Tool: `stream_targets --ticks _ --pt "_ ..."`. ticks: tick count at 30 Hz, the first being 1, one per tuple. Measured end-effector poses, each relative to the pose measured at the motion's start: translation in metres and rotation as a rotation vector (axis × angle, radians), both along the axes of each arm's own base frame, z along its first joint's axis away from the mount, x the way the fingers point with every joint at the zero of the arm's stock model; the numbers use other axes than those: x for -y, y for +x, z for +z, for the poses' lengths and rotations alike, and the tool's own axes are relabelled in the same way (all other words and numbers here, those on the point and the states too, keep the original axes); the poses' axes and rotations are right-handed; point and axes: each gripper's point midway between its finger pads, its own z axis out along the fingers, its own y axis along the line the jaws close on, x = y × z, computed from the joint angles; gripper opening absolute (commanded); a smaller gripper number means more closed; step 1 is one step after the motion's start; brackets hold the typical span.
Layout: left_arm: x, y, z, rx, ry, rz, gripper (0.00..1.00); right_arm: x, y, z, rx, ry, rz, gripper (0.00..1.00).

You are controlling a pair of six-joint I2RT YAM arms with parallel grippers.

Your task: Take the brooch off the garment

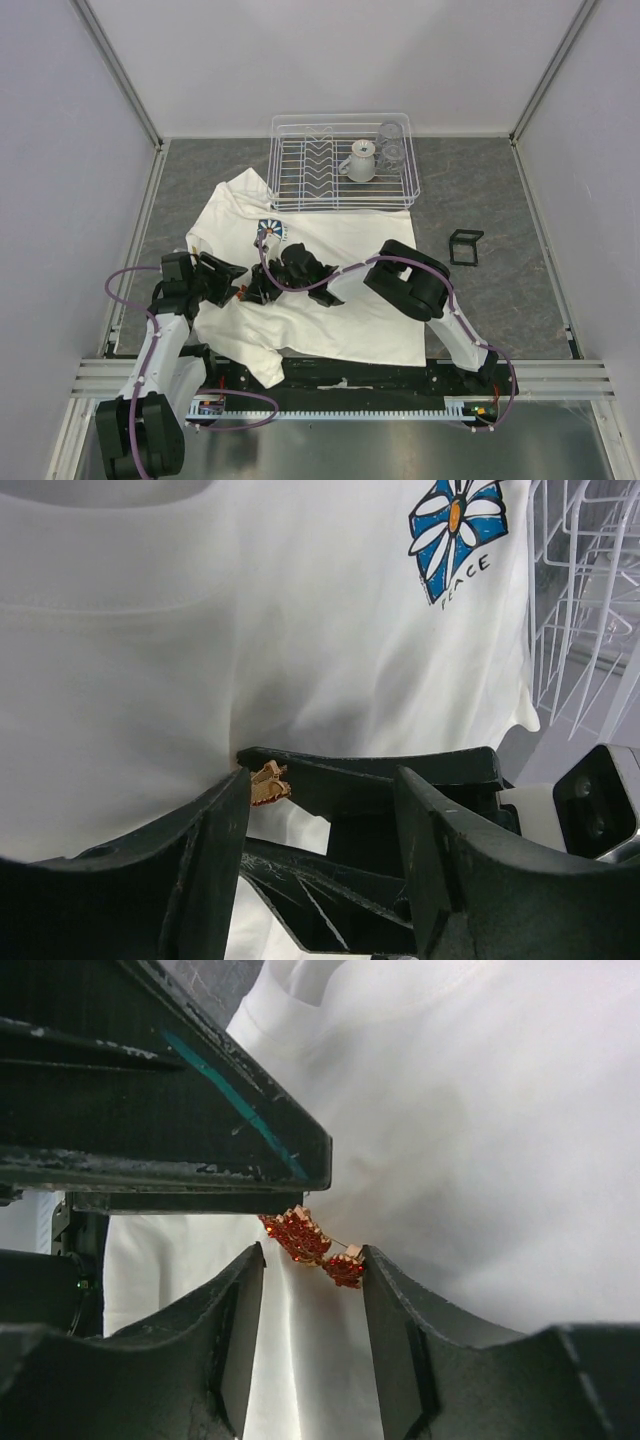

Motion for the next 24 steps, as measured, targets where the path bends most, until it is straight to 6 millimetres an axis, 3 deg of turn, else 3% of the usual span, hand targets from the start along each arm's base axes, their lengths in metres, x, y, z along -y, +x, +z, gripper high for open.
stream_targets --ticks 2,5,7,9,14,24 --pt "0.000 0.000 0.001 0.006 0.000 0.000 0.66 0.000 -0.001 0.001 -0.001 0.003 0.005 0.61" --pt "0.000 0.000 0.002 0.008 0.001 -0.001 0.66 0.000 -0.002 0.004 0.005 0.006 0.010 0.61" --pt "0.000 0.001 0.002 0.010 0.001 -0.001 0.66 0.002 -0.001 0.005 0.018 0.000 0.007 0.53" --pt "0.000 0.001 0.003 0.014 0.001 -0.001 0.66 0.003 0.000 0.006 0.028 -0.005 0.005 0.39" --pt "0.000 0.000 0.003 0.012 0.003 0.001 0.67 0.005 0.001 0.002 0.037 -0.021 0.009 0.25" --pt "-0.016 -0.007 0.020 -0.023 0.079 0.064 0.78 -0.002 -0.005 0.009 0.079 -0.010 0.048 0.09"
